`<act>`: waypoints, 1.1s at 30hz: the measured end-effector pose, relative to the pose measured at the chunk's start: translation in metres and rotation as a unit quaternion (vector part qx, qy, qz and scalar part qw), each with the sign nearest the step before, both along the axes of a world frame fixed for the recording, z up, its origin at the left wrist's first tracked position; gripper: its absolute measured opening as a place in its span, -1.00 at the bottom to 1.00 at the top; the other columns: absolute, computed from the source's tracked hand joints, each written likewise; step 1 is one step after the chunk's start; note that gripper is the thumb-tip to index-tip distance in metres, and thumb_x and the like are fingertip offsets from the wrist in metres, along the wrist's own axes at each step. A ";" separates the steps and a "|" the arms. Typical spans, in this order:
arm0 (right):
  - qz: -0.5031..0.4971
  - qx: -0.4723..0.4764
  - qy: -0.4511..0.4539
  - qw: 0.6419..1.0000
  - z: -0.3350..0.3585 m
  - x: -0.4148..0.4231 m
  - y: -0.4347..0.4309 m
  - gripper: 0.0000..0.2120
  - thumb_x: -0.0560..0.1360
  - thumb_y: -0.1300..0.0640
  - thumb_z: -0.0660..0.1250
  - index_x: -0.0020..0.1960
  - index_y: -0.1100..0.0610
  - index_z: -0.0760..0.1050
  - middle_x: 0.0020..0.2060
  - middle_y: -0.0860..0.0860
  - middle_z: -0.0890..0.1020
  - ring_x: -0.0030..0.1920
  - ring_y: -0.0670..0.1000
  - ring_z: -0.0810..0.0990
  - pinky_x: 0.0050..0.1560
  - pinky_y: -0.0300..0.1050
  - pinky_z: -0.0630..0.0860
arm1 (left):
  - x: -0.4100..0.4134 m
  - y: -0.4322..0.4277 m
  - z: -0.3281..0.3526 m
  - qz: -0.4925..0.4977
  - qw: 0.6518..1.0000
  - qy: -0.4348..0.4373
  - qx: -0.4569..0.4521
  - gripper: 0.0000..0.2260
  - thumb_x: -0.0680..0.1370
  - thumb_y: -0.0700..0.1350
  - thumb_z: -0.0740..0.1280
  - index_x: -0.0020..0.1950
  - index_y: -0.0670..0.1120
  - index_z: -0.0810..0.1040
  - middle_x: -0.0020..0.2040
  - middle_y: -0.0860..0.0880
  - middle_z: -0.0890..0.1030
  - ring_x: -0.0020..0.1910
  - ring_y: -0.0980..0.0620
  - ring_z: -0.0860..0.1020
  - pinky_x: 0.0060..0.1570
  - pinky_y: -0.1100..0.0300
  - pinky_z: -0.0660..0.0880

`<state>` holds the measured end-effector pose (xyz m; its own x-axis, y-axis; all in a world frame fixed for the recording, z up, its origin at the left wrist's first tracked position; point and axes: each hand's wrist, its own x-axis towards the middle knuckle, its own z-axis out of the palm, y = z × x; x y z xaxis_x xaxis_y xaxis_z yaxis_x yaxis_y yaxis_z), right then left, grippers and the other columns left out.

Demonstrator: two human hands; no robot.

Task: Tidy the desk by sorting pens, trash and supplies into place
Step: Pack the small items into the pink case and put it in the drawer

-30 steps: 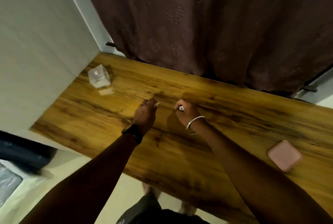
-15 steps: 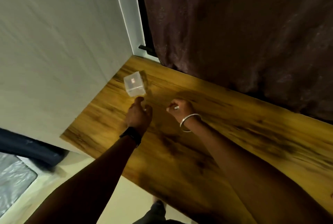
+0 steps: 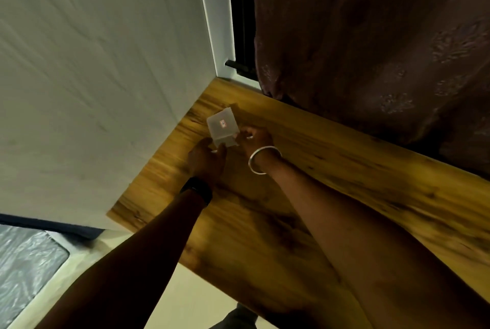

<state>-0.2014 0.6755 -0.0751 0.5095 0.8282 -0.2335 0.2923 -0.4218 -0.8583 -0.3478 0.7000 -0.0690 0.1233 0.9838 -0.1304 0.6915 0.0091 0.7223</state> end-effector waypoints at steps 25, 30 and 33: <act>0.038 -0.049 -0.300 0.952 0.042 0.155 -0.374 -0.73 0.53 -0.04 0.29 0.11 -0.02 0.70 0.04 0.02 0.74 0.05 0.12 0.68 0.00 -0.06 0.57 | 0.154 -0.236 0.005 -0.129 0.976 -0.172 -0.027 -0.52 0.69 0.03 0.30 -0.40 -0.05 0.33 -0.50 0.08 0.33 -0.52 0.13 0.28 -0.37 0.16 0.20; 0.023 -0.056 -0.280 0.958 0.032 0.177 -0.449 -0.79 0.54 0.05 0.37 0.13 0.01 0.70 0.09 0.02 0.73 0.09 0.09 0.68 0.11 -0.05 0.57 | 0.199 -0.297 0.010 -0.164 0.962 -0.217 -0.031 -0.45 0.69 0.13 0.29 -0.45 0.00 0.22 -0.58 0.09 0.24 -0.53 0.11 0.21 -0.37 0.12 0.17; 0.027 -0.045 -0.257 0.965 0.027 0.185 -0.475 -0.79 0.53 0.09 0.39 0.13 0.01 0.70 0.08 0.02 0.73 0.10 0.06 0.69 0.13 -0.01 0.58 | 0.217 -0.321 0.013 -0.179 0.957 -0.226 -0.023 -0.43 0.69 0.18 0.26 -0.44 -0.03 0.22 -0.52 0.04 0.24 -0.49 -0.01 0.23 -0.38 0.07 0.15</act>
